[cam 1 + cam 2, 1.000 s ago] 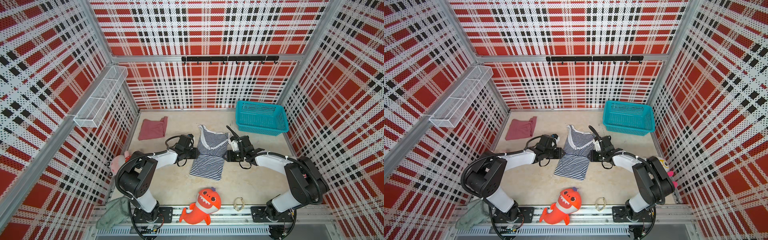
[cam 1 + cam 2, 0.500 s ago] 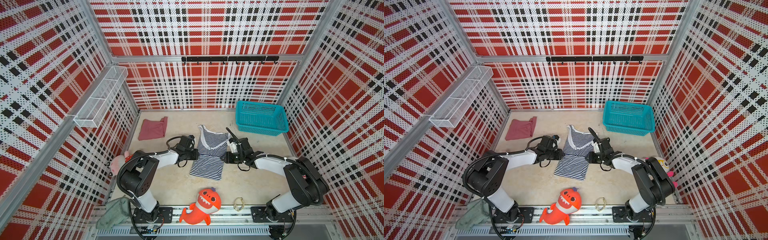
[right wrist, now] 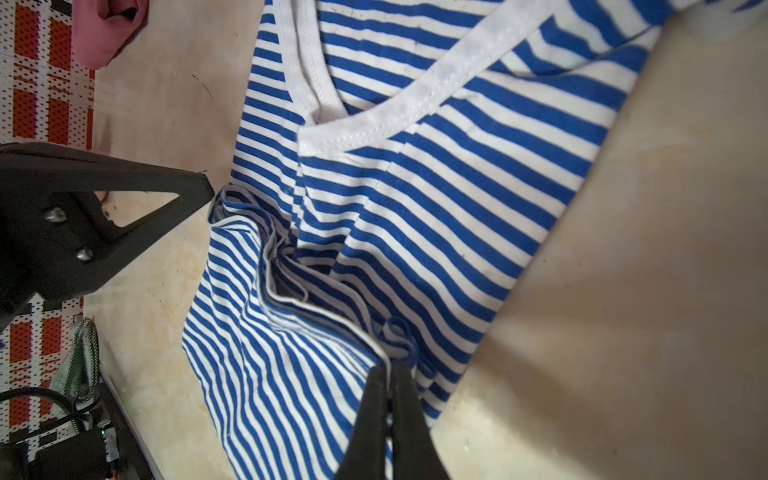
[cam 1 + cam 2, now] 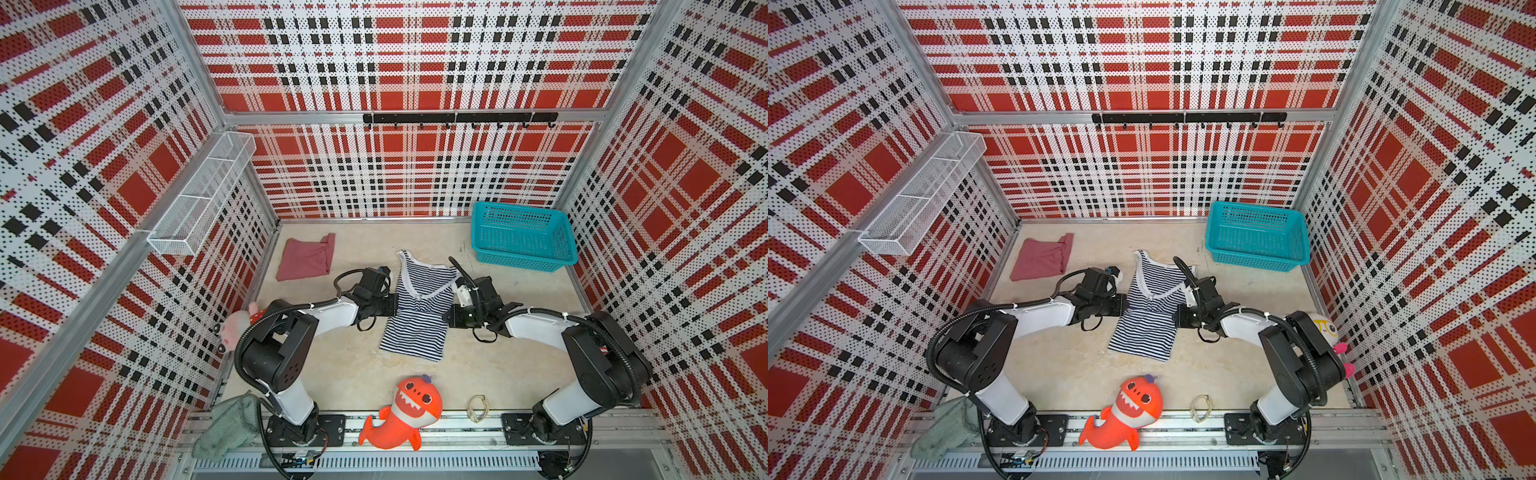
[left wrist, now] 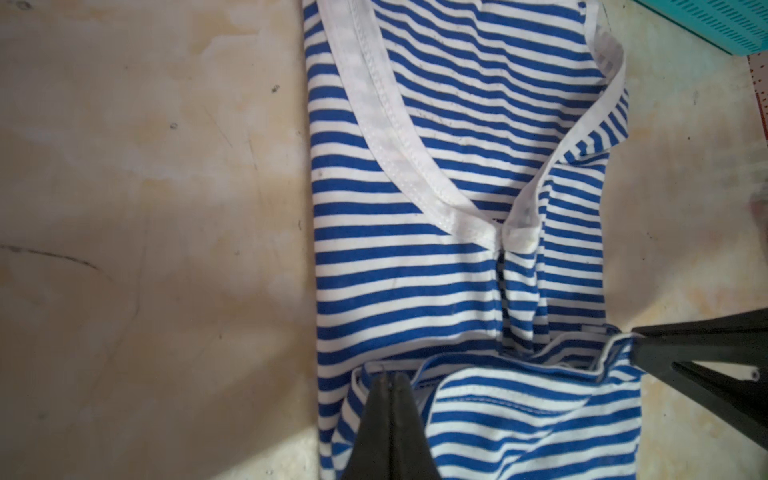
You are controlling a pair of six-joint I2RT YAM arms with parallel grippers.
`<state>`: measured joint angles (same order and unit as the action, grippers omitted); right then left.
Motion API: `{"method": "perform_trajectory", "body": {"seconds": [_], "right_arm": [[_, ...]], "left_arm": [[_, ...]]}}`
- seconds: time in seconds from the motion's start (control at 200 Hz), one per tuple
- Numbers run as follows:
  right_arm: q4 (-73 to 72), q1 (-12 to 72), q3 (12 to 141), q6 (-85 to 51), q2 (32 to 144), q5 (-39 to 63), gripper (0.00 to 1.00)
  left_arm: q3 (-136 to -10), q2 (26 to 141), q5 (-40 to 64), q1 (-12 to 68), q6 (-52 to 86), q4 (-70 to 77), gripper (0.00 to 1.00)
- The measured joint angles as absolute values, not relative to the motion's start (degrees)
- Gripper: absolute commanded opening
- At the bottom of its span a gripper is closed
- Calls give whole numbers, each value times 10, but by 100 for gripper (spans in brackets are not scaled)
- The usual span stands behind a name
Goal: Fold and stack tank tops
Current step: Smooth out the tank top at the center of the table.
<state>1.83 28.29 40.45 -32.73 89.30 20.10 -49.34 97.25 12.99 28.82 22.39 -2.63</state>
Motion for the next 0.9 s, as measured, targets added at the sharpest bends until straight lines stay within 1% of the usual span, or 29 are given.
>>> {"method": "perform_trajectory", "body": {"seconds": [0.205,0.226,0.236,0.271,0.311,0.341,0.391,0.426,0.541,0.651,0.722,0.822,0.902], "right_arm": [[39,283,414,-326,850,192,0],[39,283,416,-326,848,192,0],[39,283,416,-326,848,192,0],[39,283,418,-326,847,192,0],[39,283,418,-326,847,191,0],[41,283,418,-326,847,191,0],[44,283,418,-326,847,191,0],[45,283,418,-326,847,191,0],[46,283,418,-326,847,190,0],[46,283,418,-326,847,190,0],[47,283,418,-326,847,190,0],[47,283,418,-326,847,190,0],[47,283,418,-326,847,190,0]], "left_arm": [[-493,946,122,287,224,-27,0],[-493,945,120,286,223,-27,6],[-493,944,119,285,223,-27,7],[-493,944,117,284,219,-27,21],[-493,945,115,283,215,-28,31],[-493,945,113,283,212,-30,35],[-493,945,110,282,209,-31,39],[-493,946,110,282,207,-30,41],[-493,958,105,282,204,-30,40],[-492,974,105,282,204,-30,33],[-492,980,105,284,203,-30,32],[-492,985,105,286,203,-30,27],[-492,987,105,287,203,-29,20]]}}
